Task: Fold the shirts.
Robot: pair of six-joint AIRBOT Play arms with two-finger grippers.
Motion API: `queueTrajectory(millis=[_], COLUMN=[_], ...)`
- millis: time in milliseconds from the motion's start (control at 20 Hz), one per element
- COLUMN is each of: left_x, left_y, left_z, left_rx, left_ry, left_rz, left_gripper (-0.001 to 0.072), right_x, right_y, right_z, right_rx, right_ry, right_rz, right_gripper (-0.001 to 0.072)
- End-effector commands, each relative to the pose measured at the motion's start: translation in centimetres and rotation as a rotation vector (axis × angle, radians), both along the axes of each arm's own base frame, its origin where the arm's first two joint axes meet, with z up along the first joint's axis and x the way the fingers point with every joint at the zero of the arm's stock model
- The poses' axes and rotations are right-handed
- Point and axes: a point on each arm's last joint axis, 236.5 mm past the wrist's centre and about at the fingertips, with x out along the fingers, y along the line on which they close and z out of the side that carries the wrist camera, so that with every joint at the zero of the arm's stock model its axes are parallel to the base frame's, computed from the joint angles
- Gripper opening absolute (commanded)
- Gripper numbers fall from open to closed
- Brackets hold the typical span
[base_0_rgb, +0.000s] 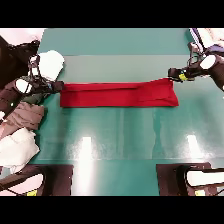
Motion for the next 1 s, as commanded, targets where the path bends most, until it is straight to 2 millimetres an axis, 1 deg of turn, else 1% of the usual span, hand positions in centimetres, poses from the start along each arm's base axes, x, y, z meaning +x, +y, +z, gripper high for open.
queueTrajectory(millis=[0,50,100,150,200,250,300,350,400,450,500,550,600,700,800,950], left_x=[1.2,1.1,1.0,1.0,0.7,0.3,-0.1,-0.5,-1.0,-1.6,-2.5,-3.3,-4.1,-5.1,-5.8,-6.1], left_y=[0.6,0.5,0.5,0.4,0.3,0.1,-0.1,-0.3,-0.5,-0.8,-1.4,-1.8,-2.3,-2.9,-3.2,-4.2], left_z=[0.4,0.4,0.3,0.2,0.0,-0.3,-0.6,-1.0,-1.3,-1.7,-2.1,-2.5,-2.9,-3.2,-3.4,-3.1], left_rx=[-0.013,-0.015,-0.015,-0.018,-0.025,-0.033,-0.035,-0.038,-0.043,-0.05,-0.073,-0.084,-0.098,-0.118,-0.128,-0.182], left_ry=[-0.046,-0.042,-0.036,-0.032,-0.015,0.007,0.028,0.051,0.075,0.106,0.15,0.189,0.225,0.271,0.301,0.317], left_rz=[0.046,0.046,0.042,0.043,0.043,0.04,0.032,0.024,0.016,0.006,-0.008,-0.022,-0.037,-0.053,-0.065,-0.065], left_gripper=[0.0025,0.0025,0.0044,0.0283,0.0486,0.053,0.0529,0.0529,0.0528,0.0526,0.0356,0.0148,0.003,0.0032,0.0031,0.0032], right_x=[1.3,1.3,1.3,1.2,0.8,0.2,-0.6,-1.5,-2.3,-3.4,-4.4,-5.2,-5.7,-6.1,-6.3,-5.8], right_y=[1.2,1.3,1.6,1.7,1.4,0.7,-0.1,-1.1,-2.2,-3.2,-3.9,-4.0,-3.5,-2.4,-1.3,0.7], right_z=[-1.4,-1.1,-0.5,0.2,1.0,1.3,1.4,1.1,0.5,-0.3,-1.4,-2.3,-3.2,-5.1,-6.8,-8.1], right_rx=[0.057,0.093,0.12,0.142,0.159,0.167,0.169,0.176,0.19,0.21,0.233,0.274,0.339,0.464,0.55,0.64], right_ry=[0.025,0.044,0.052,0.055,0.068,0.088,0.119,0.151,0.192,0.246,0.299,0.336,0.354,0.372,0.39,0.384], right_rz=[-0.001,0.003,0.033,0.07,0.095,0.103,0.112,0.107,0.094,0.082,0.071,0.074,0.086,0.082,0.08,0.112], right_gripper=[0.0333,0.0388,0.0388,0.0388,0.0388,0.0388,0.0392,0.0537,0.0655,0.0657,0.0657,0.0655,0.0654,0.0653,0.0653,0.0653])
